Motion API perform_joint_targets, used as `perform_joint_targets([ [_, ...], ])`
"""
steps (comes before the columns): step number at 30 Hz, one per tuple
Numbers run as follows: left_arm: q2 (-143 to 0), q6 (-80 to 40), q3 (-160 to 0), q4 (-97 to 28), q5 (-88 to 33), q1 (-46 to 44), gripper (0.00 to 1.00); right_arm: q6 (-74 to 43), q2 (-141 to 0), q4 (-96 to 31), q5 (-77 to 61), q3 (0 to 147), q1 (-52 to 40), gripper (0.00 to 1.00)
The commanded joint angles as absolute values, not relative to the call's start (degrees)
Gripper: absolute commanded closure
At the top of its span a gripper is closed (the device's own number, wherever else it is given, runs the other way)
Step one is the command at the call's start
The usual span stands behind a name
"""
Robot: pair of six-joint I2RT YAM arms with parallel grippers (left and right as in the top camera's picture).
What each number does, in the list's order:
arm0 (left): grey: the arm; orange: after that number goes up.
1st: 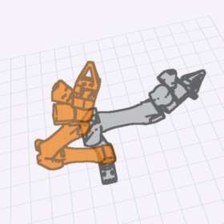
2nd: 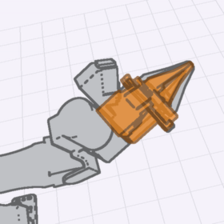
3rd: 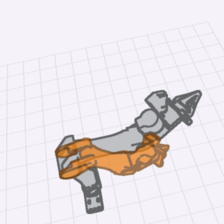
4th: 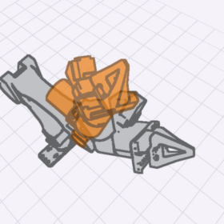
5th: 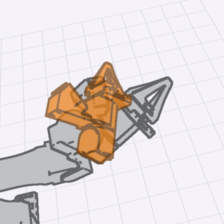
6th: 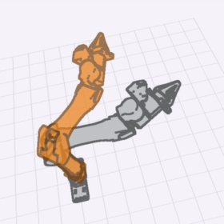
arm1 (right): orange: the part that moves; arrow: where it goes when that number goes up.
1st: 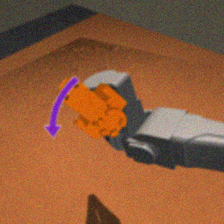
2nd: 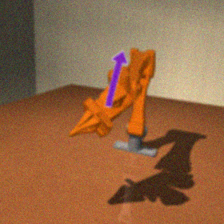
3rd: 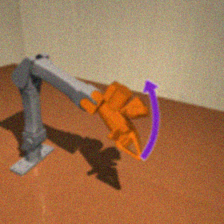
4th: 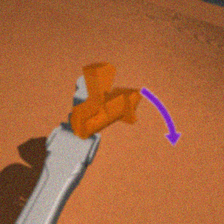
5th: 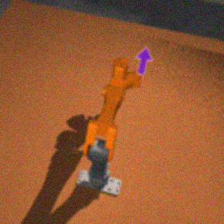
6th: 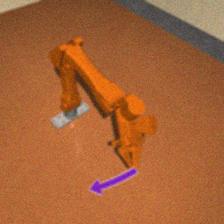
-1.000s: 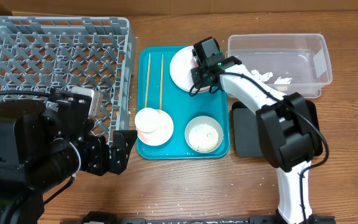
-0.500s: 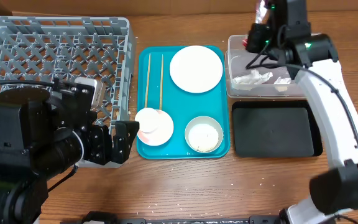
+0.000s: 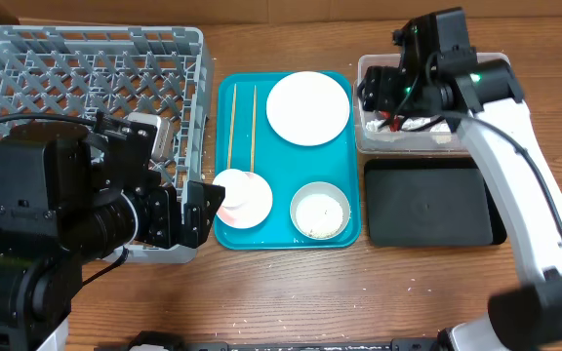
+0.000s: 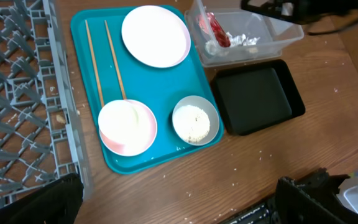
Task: Sort waste into correct bins and load items into the dishwasher
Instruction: 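Grasp the white rice bowl rim with the right gripper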
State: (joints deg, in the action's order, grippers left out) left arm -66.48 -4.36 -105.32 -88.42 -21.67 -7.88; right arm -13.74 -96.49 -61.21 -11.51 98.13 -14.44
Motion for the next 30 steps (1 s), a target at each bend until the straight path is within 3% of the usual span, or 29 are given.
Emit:
perform_joint_targets([
  [1,-66.2,-5.0,-105.6,-88.2,-22.7,-7.9,0.02,-14.0,-91.6,-65.9,-15.6,100.1,-19.9,0.34],
  [5,-64.7,-4.6,-105.6,-85.8,-22.5,-7.9,0.07,-19.2,-92.5,-74.3,-15.5,98.2,-27.0,0.43],
  [9,-62.5,-3.9,-105.6,-83.4,-21.6,-7.9,0.11,-22.9,-94.7,-74.7,-12.1,92.2,-33.9,0.53],
  [13,-60.9,-3.8,-105.6,-83.6,-21.0,-7.9,0.1,-27.1,-96.7,-68.5,-9.0,83.8,-38.9,0.57],
  [15,-60.3,-3.8,-105.6,-84.3,-21.0,-7.9,0.0,-27.3,-98.3,-63.2,-9.0,78.9,-40.8,0.57],
  [20,-60.3,-3.8,-105.6,-86.0,-21.0,-7.9,0.0,-26.4,-100.7,-51.3,-9.0,71.5,-42.8,0.58],
  [30,-60.4,-3.8,-105.6,-86.7,-21.0,-7.9,0.0,-26.6,-104.8,-43.6,-5.5,67.8,-43.1,0.74],
])
